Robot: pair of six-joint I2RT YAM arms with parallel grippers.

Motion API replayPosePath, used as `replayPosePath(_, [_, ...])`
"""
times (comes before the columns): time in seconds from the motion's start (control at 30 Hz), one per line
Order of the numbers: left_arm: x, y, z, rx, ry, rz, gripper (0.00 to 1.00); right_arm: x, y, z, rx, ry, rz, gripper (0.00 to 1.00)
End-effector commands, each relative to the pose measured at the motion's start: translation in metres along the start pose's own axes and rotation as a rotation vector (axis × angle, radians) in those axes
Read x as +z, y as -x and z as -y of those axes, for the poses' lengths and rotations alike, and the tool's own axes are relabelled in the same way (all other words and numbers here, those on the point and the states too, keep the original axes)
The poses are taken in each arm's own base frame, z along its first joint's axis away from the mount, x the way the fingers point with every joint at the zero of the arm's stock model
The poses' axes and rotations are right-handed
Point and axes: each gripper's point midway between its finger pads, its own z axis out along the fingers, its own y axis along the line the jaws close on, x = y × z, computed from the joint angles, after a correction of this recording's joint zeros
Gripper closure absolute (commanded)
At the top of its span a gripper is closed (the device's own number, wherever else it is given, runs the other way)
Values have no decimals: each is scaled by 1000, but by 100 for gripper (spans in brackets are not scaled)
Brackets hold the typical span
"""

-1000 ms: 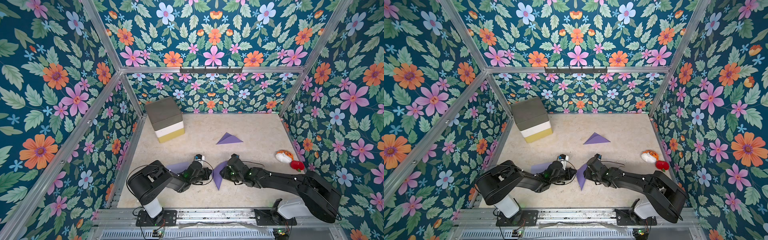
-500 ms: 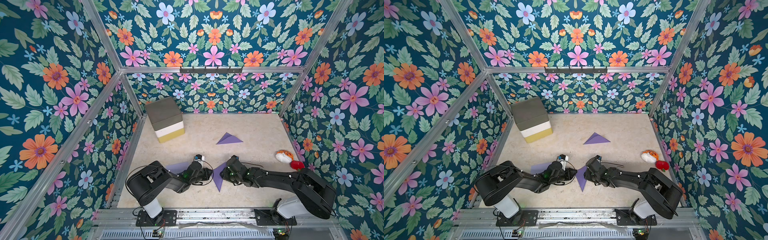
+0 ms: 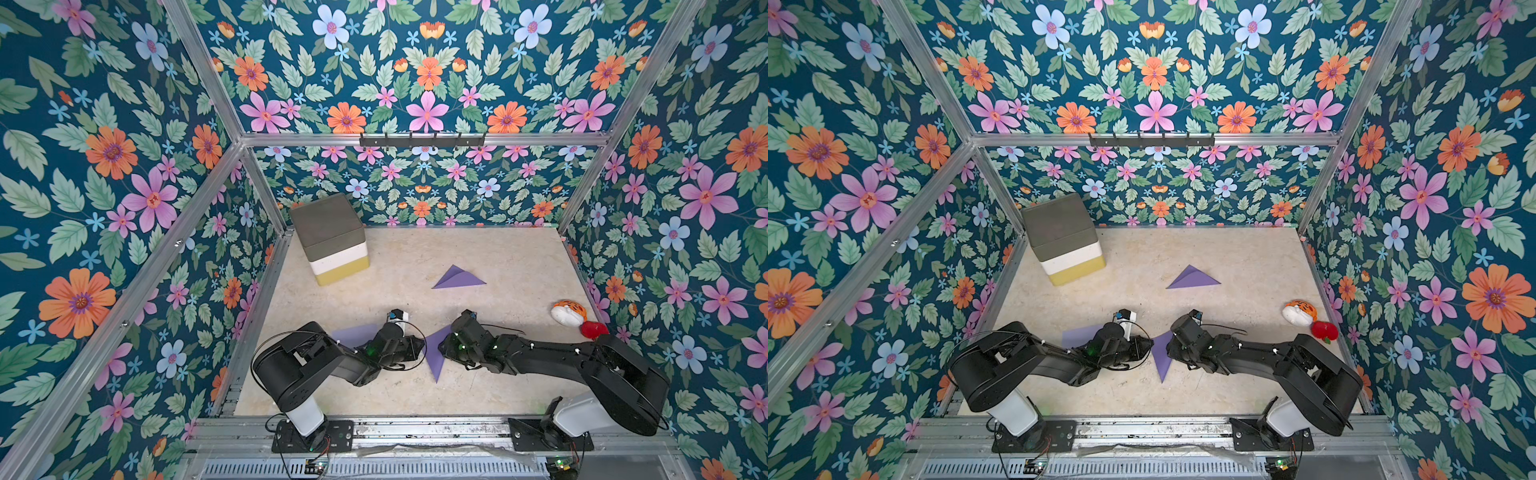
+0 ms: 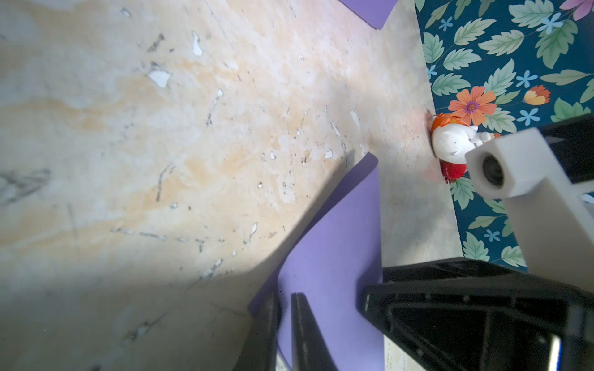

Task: Fold the square paper diagonally
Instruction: Fold the paper at the center of the board.

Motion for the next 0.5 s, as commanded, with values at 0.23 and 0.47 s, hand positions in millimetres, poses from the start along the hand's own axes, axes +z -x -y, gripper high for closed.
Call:
replayPosePath(0.23, [-4,-31,-41,-11,162,-116,90,1,-5,7,-13,-22,-16,62])
replayPosePath(0.47, [-5,-32,-43,-8,168,-122,95,0,-4,7,-22,-28,-13,61])
